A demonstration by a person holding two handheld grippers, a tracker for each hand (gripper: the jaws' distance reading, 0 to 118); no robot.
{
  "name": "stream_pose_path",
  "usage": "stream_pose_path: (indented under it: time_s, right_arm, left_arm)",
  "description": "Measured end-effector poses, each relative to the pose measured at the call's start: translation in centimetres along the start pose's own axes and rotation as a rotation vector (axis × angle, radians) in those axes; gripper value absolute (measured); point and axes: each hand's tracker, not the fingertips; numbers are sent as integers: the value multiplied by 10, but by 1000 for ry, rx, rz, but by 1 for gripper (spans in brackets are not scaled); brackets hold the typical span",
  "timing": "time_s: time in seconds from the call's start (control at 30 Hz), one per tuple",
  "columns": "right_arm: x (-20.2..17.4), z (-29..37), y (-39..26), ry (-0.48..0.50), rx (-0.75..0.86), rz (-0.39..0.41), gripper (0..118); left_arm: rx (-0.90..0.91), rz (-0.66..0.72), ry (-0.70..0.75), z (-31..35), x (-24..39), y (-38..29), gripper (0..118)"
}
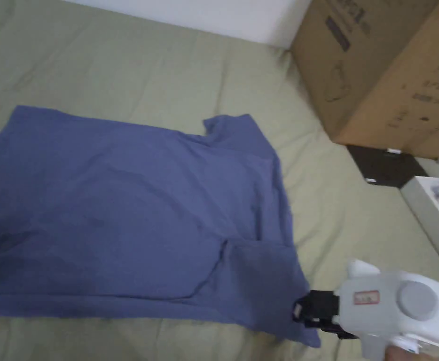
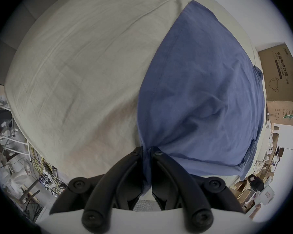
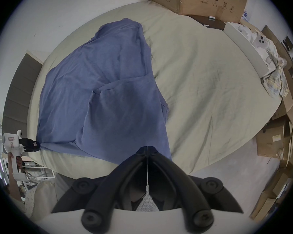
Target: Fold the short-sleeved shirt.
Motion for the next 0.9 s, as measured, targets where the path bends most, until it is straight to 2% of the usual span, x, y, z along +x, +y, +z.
stream_pose_path:
  time_s: [0.03,0.07,0.1,0.23,0.37,0.43,0.47,0.5,0.53,0.57,0.63,0.67,0.73,0.9]
  right_arm:
    - [4,-6,1,6,-61,-1,116]
    - [8,-12,-1,24,-100,2,116]
    - [8,-15,-1,48,-67,10,116]
    - [7,-34,-3,-28,-73,45,116]
    - [13,-56,-3,-20,-63,26,116]
    - [11,-66,-3,-27,-59,22,112]
    - [14,-64,-6,-19,-59,24,103]
    - [12,-65,-8,-35,-58,19,87]
    - [10,-63,-10,-124,-36,34,75]
    - [8,-59,-11,-101,-21,48,64]
    - [12,-45,-15,-14,13,42,18]
    - [13,-44,-15,18,22,13,12]
    - [10,-37,-16,25,20,-20,10]
    - [-1,-7,-22,40,103,-4,10]
  left_arm:
    - [0,-6,9,1,2,0,8]
    - [-1,-11,13,1,4,-1,8]
    - [-2,-20,19,1,6,-2,8]
    - [-8,-30,32,1,10,-1,8]
    - [-9,-28,36,0,9,1,9]
    - [-4,-31,41,1,9,0,9]
    - [-4,-32,40,1,9,-1,9]
    - [-3,-32,39,1,9,-2,9]
    - [-1,-31,40,1,9,-2,9]
    - [-1,-28,35,1,8,-3,9]
    - [1,-34,29,0,8,-5,9]
    - [2,-36,27,0,8,-6,9]
    - [9,-40,30,-1,7,-8,9]
    - [57,-60,-37,26,0,-21,9]
